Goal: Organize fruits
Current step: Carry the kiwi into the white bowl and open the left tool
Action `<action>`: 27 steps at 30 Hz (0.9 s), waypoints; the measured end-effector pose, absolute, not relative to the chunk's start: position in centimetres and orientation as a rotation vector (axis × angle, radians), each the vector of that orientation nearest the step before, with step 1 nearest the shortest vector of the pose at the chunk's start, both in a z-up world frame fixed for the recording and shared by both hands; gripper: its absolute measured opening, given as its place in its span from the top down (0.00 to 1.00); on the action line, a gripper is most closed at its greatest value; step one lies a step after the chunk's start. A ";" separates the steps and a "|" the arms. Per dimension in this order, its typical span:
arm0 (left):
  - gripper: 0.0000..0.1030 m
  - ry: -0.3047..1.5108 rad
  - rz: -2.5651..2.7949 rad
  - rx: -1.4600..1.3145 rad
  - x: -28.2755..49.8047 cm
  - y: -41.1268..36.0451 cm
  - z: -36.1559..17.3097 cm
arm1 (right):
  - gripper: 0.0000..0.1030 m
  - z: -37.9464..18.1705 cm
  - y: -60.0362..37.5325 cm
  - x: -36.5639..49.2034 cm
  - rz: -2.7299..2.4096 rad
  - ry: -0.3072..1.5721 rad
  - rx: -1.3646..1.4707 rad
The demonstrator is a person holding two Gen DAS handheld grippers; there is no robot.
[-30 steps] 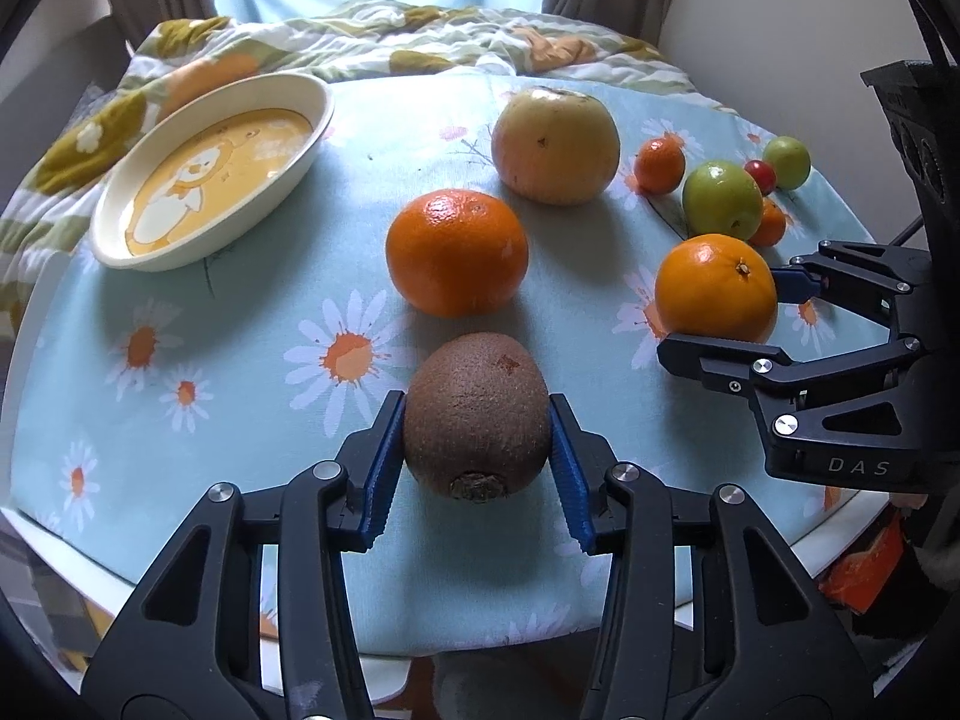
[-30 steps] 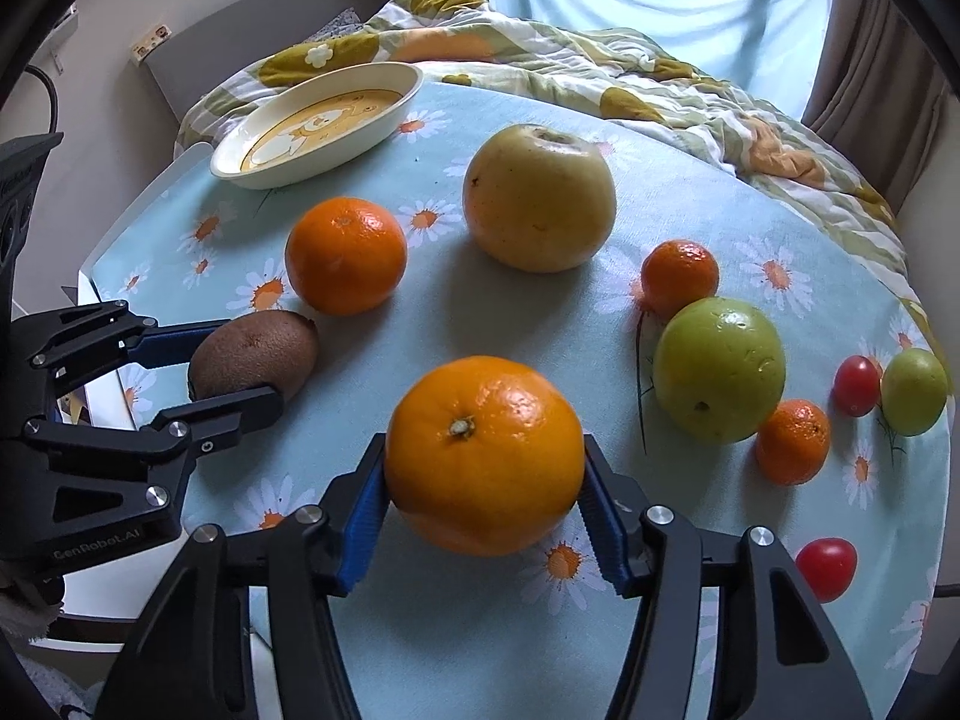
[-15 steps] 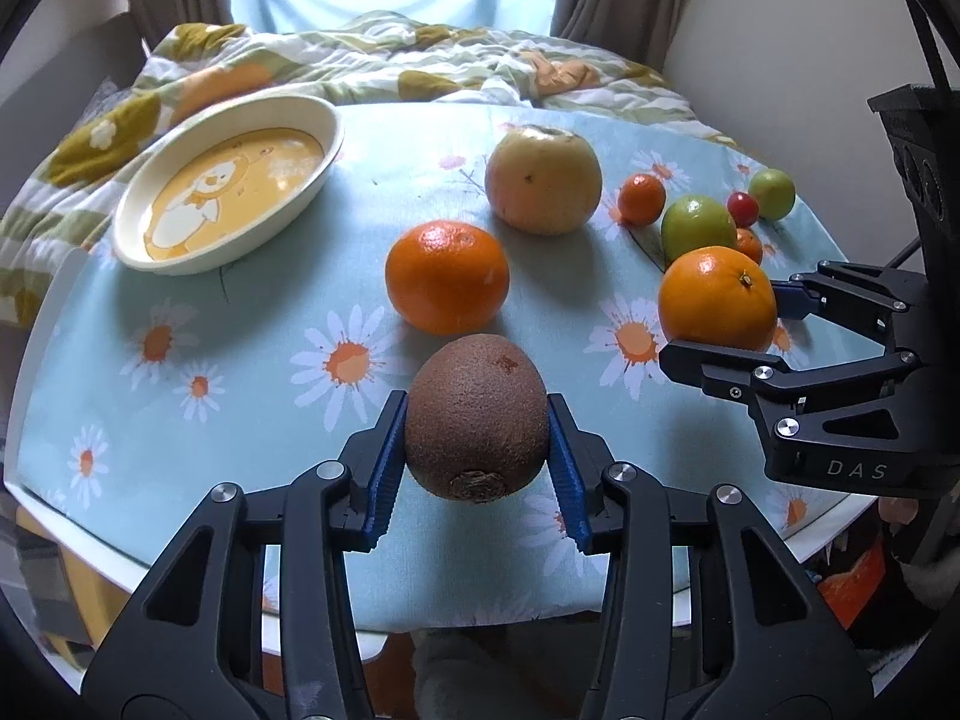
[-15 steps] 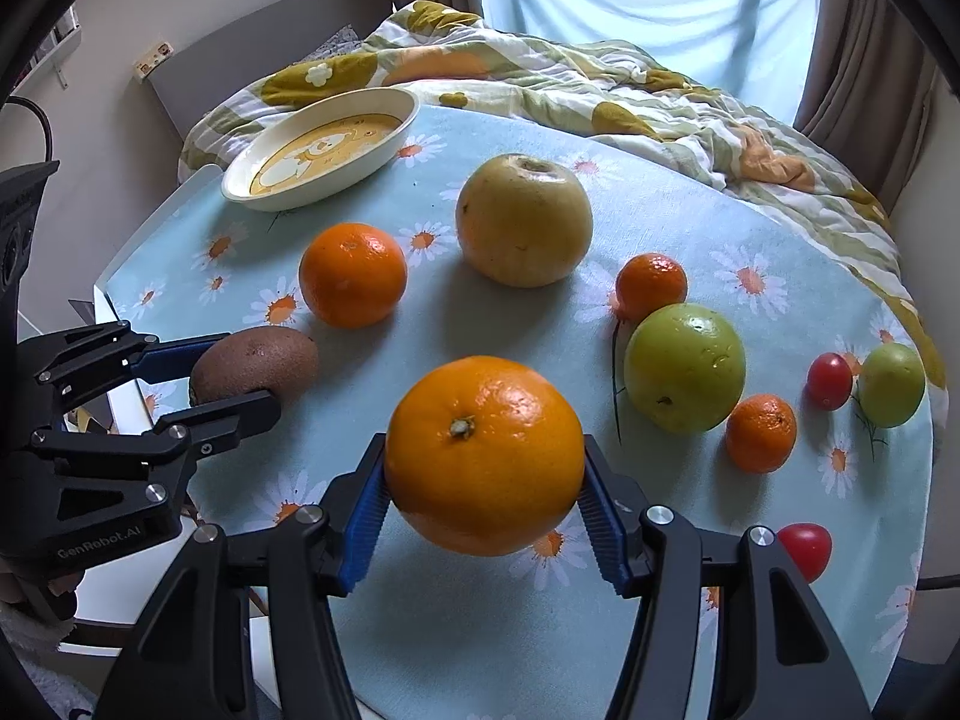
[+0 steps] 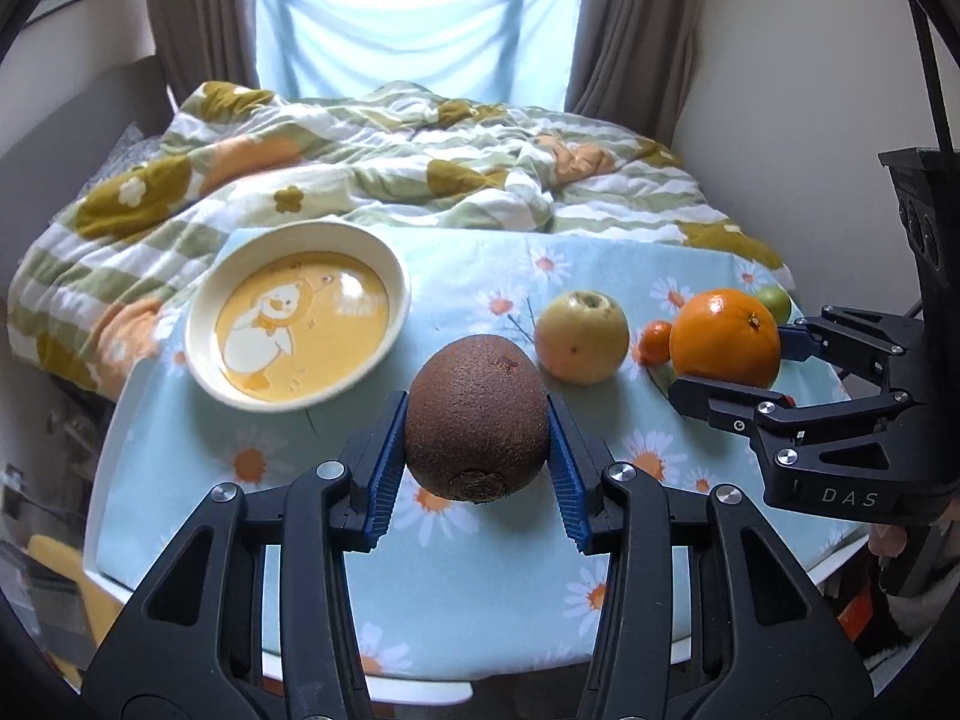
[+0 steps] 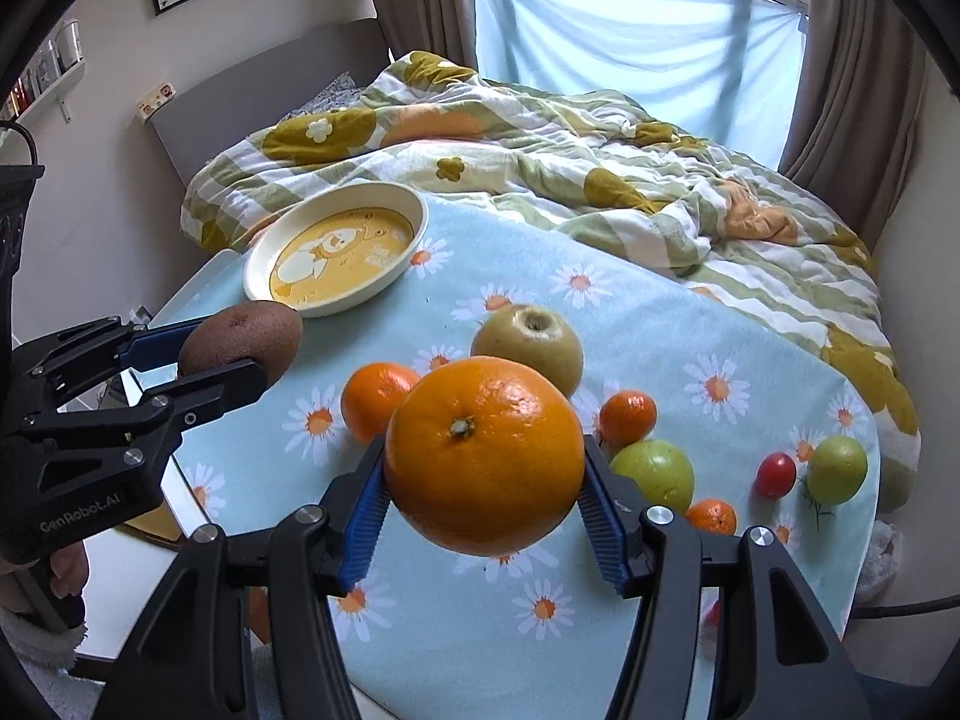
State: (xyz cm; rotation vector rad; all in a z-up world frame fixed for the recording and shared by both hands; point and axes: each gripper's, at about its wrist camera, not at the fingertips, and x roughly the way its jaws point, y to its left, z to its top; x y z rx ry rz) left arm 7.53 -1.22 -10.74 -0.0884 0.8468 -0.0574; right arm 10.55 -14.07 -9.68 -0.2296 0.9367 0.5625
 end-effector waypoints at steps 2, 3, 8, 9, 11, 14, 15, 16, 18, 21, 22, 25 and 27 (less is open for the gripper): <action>0.52 0.842 -0.067 -0.087 8.7 0.2 -10.3 | 0.47 -9.2 -13.0 11.4 0.550 0.932 -0.218; 0.52 0.840 -0.075 -0.086 9.2 0.9 -10.2 | 0.47 -9.1 -12.4 11.8 0.542 0.933 -0.209; 0.52 0.851 -0.123 -0.071 13.0 4.9 -10.3 | 0.47 -9.0 -9.2 14.3 0.499 0.951 -0.167; 0.52 0.854 -0.131 -0.064 13.7 5.7 -10.5 | 0.47 -9.0 -8.5 14.8 0.489 0.953 -0.164; 0.52 0.862 -0.150 -0.062 15.3 7.4 -11.1 | 0.47 -9.3 -7.2 15.8 0.467 0.959 -0.156; 0.52 0.876 -0.165 -0.043 17.8 9.5 -12.3 | 0.47 -9.8 -5.6 17.4 0.427 0.976 -0.124; 0.52 0.879 -0.170 -0.034 18.6 10.3 -12.7 | 0.47 -10.0 -5.1 17.9 0.414 0.980 -0.111; 0.52 0.880 -0.176 -0.026 19.3 11.0 -13.1 | 0.47 -10.2 -4.5 18.3 0.401 0.984 -0.099; 0.52 0.888 -0.188 -0.009 20.9 12.2 -14.1 | 0.47 -10.7 -3.5 19.0 0.381 0.992 -0.085; 0.52 0.901 -0.200 0.019 23.0 13.5 -15.5 | 0.47 -11.5 -2.4 20.2 0.354 1.007 -0.063; 0.52 0.905 -0.205 0.027 23.5 13.9 -15.9 | 0.47 -11.7 -2.1 20.5 0.345 1.011 -0.058; 0.51 0.914 -0.220 0.044 24.8 14.9 -16.9 | 0.47 -12.3 -1.3 21.5 0.322 1.025 -0.041; 0.51 0.920 -0.227 0.054 25.4 15.3 -17.5 | 0.47 -12.5 -0.9 21.9 0.309 1.031 -0.035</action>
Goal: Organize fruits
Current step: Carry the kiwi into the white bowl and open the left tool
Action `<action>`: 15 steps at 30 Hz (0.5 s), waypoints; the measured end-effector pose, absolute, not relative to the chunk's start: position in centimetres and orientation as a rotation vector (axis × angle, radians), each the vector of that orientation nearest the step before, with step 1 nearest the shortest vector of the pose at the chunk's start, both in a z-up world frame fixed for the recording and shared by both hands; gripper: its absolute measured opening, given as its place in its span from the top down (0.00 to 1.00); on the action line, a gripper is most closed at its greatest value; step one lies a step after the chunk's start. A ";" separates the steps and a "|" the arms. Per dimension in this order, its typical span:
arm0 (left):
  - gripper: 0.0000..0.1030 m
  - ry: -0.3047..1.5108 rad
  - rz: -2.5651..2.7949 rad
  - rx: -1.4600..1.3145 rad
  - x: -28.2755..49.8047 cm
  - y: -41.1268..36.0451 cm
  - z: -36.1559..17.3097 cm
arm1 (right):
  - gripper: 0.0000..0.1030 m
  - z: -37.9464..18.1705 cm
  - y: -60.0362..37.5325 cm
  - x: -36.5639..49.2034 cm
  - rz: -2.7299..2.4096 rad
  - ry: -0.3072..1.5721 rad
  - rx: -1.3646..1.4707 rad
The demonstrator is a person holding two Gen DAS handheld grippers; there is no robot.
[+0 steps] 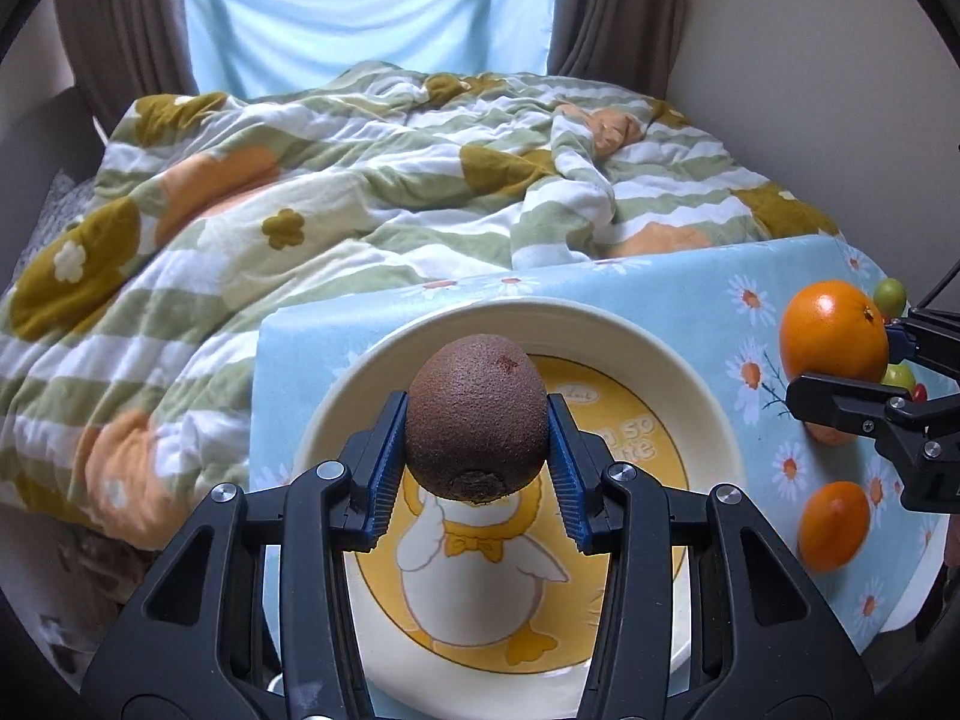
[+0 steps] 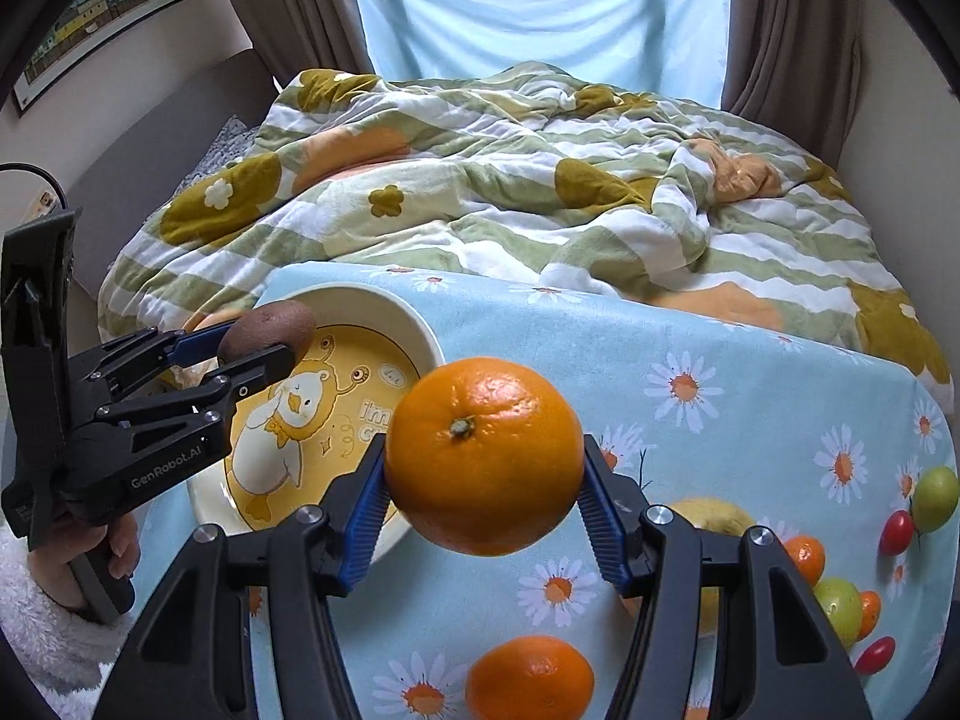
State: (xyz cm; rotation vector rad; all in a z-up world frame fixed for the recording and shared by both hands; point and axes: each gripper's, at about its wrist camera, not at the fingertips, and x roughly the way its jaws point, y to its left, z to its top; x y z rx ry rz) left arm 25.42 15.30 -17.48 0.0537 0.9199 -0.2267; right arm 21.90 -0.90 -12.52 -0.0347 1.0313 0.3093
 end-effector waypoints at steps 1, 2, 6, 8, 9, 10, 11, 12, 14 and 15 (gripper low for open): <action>0.52 0.923 -0.230 0.059 25.7 15.5 -17.7 | 0.47 -12.6 -0.6 22.1 0.303 1.034 -0.032; 0.51 0.926 -0.233 0.063 25.9 15.7 -18.0 | 0.47 -12.6 -0.4 22.2 0.297 1.036 -0.029; 0.51 0.932 -0.251 0.090 26.6 15.9 -18.8 | 0.47 -12.8 0.1 22.6 0.277 1.037 -0.024; 0.51 0.939 -0.259 0.108 26.8 15.8 -19.1 | 0.47 -12.8 0.2 22.7 0.268 1.040 -0.022; 0.51 0.942 -0.261 0.114 26.9 15.8 -19.3 | 0.47 -12.9 0.3 22.8 0.263 1.042 -0.019; 0.51 0.948 -0.264 0.116 27.0 15.8 -19.4 | 0.47 -12.9 0.3 22.9 0.259 1.043 -0.016; 0.51 0.955 -0.272 0.114 27.0 15.8 -19.6 | 0.47 -12.9 0.3 22.9 0.255 1.044 -0.014; 0.51 0.958 -0.282 0.106 27.0 15.8 -19.7 | 0.47 -12.9 0.3 22.9 0.251 1.044 -0.012; 0.49 0.949 -0.288 0.098 26.8 15.8 -19.5 | 0.47 -12.7 0.3 22.9 0.242 1.040 -0.009; 0.38 0.943 -0.287 0.107 26.8 15.7 -19.3 | 0.47 -12.6 0.2 22.9 0.238 1.038 -0.008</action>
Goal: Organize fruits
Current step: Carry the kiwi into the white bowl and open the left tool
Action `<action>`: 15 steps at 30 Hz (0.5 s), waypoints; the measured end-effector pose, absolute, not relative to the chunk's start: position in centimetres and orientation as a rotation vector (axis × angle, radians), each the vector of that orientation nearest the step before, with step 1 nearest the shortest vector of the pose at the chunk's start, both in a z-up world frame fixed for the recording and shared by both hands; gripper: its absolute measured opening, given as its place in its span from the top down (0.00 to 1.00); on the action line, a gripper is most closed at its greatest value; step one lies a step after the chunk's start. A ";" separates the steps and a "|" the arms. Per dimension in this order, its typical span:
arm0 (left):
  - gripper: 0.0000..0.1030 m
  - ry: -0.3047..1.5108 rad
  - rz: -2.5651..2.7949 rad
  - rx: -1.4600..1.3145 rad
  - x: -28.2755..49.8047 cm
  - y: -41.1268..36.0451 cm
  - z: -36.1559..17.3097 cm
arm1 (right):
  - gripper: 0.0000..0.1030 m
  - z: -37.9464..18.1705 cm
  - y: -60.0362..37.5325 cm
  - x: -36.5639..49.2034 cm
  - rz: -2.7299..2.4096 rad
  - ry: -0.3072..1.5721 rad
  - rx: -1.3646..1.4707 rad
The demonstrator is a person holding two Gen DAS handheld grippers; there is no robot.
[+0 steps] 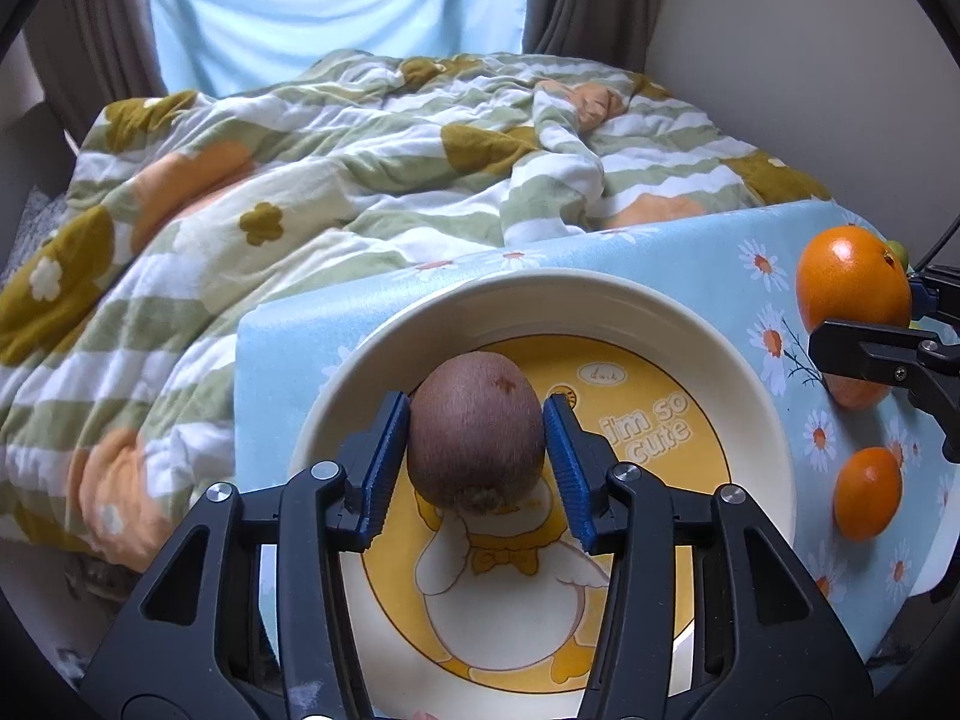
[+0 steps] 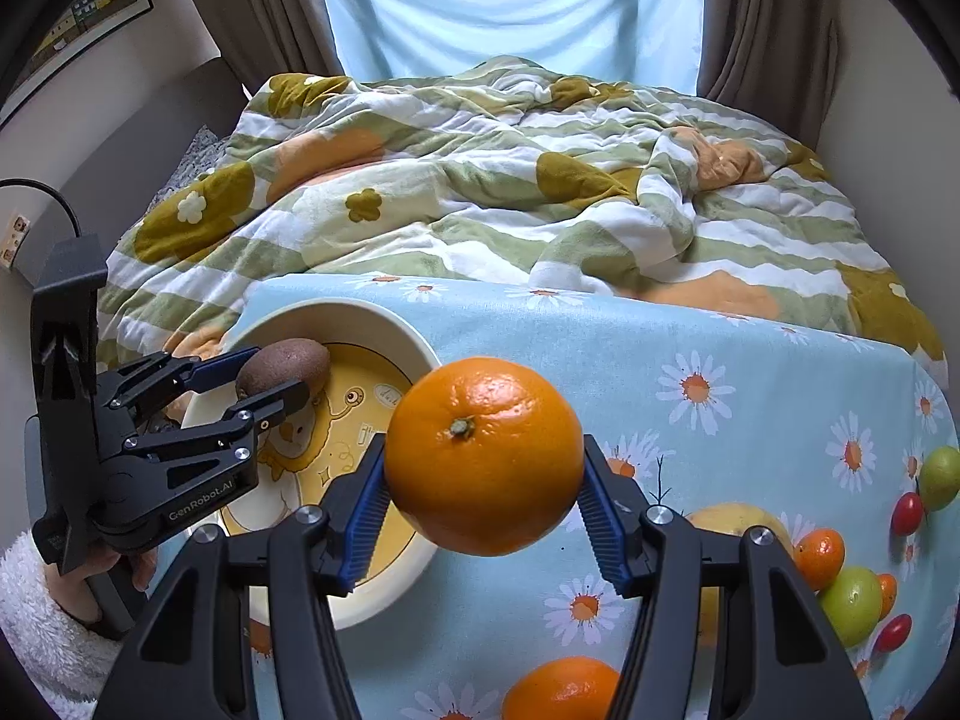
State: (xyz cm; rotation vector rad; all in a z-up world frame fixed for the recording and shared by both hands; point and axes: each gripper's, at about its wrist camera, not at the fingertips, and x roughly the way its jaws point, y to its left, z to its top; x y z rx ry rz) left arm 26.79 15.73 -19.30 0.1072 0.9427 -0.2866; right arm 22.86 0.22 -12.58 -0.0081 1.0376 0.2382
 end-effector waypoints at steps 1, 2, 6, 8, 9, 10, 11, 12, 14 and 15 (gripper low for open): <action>0.05 0.941 -0.286 0.118 26.8 15.6 -19.1 | 0.47 -12.5 0.2 22.9 0.234 1.036 -0.007; 0.00 0.937 -0.285 0.124 26.7 15.5 -18.9 | 0.47 -12.4 0.1 22.8 0.231 1.035 -0.007; 0.00 0.938 -0.295 0.123 26.0 15.7 -18.2 | 0.47 -12.0 -0.2 22.8 0.225 1.031 -0.005; 0.00 0.946 -0.288 0.126 25.6 15.9 -18.1 | 0.47 -11.8 -0.3 22.9 0.231 1.031 -0.007; 0.00 0.954 -0.282 0.124 25.3 16.0 -18.0 | 0.47 -11.8 -0.3 23.0 0.235 1.031 -0.010; 0.00 0.960 -0.275 0.120 25.1 16.2 -17.9 | 0.47 -11.8 -0.2 23.1 0.242 1.032 -0.013; 0.00 0.966 -0.271 0.113 24.7 16.4 -17.8 | 0.47 -11.8 0.0 23.2 0.251 1.032 -0.016; 0.00 0.974 -0.267 0.108 24.5 16.6 -17.7 | 0.47 -11.8 0.1 23.4 0.263 1.033 -0.020; 0.00 0.988 -0.256 0.098 23.9 17.0 -17.6 | 0.47 -12.0 0.7 23.7 0.287 1.035 -0.034; 0.00 0.992 -0.250 0.095 23.5 17.1 -17.4 | 0.47 -12.1 1.0 23.8 0.300 1.037 -0.045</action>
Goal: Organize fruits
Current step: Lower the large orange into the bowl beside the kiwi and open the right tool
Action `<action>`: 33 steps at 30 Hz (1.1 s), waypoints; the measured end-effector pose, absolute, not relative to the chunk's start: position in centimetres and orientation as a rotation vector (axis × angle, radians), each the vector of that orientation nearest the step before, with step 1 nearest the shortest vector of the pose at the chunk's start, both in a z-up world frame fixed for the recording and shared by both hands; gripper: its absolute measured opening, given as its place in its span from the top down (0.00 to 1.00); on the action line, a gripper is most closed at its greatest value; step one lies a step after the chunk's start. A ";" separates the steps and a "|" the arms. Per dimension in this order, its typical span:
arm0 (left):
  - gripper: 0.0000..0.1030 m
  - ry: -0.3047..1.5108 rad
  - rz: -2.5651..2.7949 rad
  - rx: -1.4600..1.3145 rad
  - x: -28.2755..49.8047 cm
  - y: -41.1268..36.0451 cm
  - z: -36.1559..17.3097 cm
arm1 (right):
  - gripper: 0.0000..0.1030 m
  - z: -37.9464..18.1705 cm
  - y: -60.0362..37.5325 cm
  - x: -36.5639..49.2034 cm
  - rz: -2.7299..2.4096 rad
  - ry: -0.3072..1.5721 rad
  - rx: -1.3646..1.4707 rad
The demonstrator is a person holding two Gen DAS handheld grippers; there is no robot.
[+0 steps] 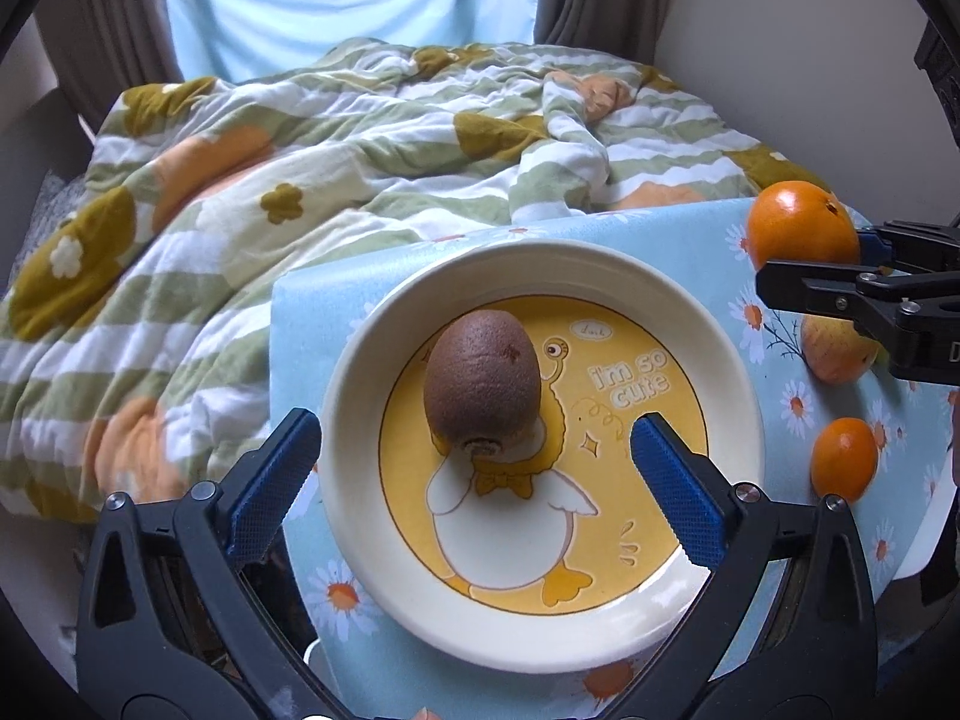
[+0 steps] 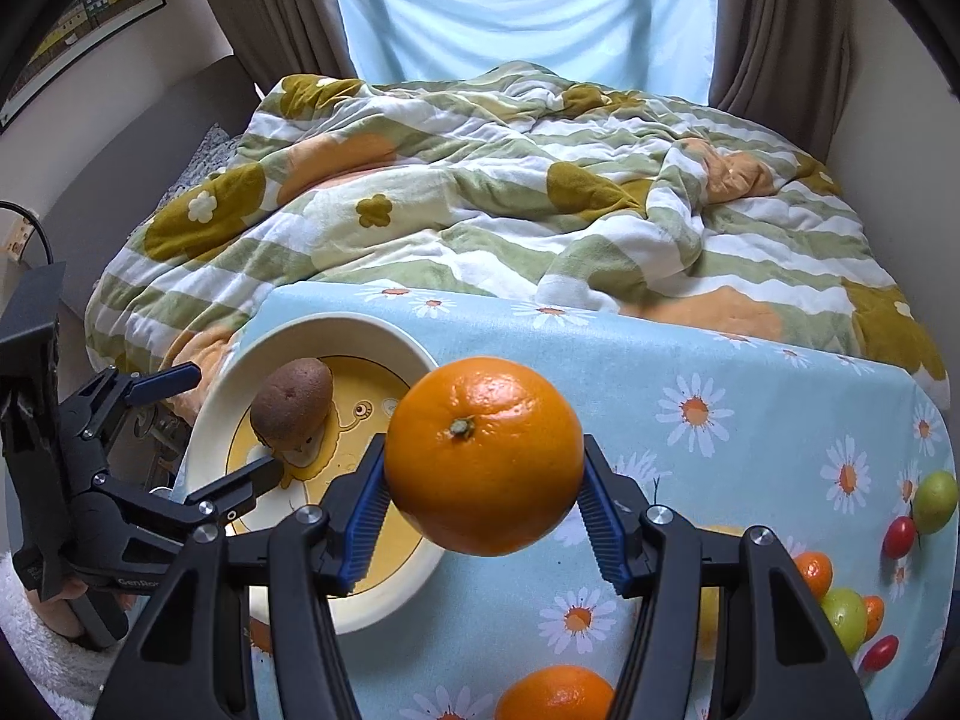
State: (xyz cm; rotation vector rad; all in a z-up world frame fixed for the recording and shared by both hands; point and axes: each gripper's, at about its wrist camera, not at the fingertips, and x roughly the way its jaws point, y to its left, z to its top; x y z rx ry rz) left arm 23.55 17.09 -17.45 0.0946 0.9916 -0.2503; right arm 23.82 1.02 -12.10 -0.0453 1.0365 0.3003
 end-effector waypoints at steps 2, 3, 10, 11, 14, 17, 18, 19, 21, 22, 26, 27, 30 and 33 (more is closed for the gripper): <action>0.00 1.003 -0.240 0.091 23.0 17.2 -17.3 | 0.47 -12.5 1.8 24.1 0.336 1.041 -0.072; 0.00 1.009 -0.234 0.090 22.7 17.3 -17.3 | 0.47 -12.7 2.2 24.2 0.357 1.042 -0.088; 0.00 1.010 -0.191 0.081 20.5 17.8 -16.6 | 0.47 -14.5 5.3 25.1 0.491 1.060 -0.192; 0.00 1.012 -0.181 0.080 20.3 17.9 -16.6 | 0.47 -14.9 5.8 25.2 0.508 1.062 -0.201; 0.00 1.015 -0.154 0.073 19.6 18.3 -16.7 | 0.47 -16.1 7.1 25.6 0.548 1.083 -0.224; 0.00 1.024 -0.138 0.070 19.1 18.4 -16.9 | 0.47 -17.3 7.9 25.9 0.559 1.100 -0.251; 0.00 1.027 -0.136 0.068 19.0 18.5 -17.0 | 0.47 -17.6 8.0 26.0 0.562 1.108 -0.253; 0.00 1.030 -0.135 0.067 18.9 18.5 -17.1 | 0.47 -17.8 8.1 26.1 0.565 1.116 -0.251; 0.00 1.035 -0.132 0.066 18.8 18.5 -17.3 | 0.47 -18.1 8.1 26.2 0.563 1.121 -0.245; 0.00 1.038 -0.131 0.067 18.7 18.5 -17.3 | 0.47 -18.1 8.1 26.2 0.562 1.121 -0.244; 0.00 1.043 -0.117 0.079 18.6 18.3 -17.3 | 0.46 -18.0 8.0 26.3 0.550 1.108 -0.238; 0.00 1.043 -0.113 0.083 18.6 18.2 -17.2 | 0.44 -17.9 7.9 26.3 0.551 1.101 -0.232; 0.00 1.043 -0.106 0.089 18.5 18.0 -16.9 | 0.03 -16.6 7.7 26.0 0.576 1.050 -0.191; 0.00 1.048 -0.100 0.091 18.5 18.0 -16.8 | 0.00 -15.9 7.6 25.9 0.561 1.023 -0.197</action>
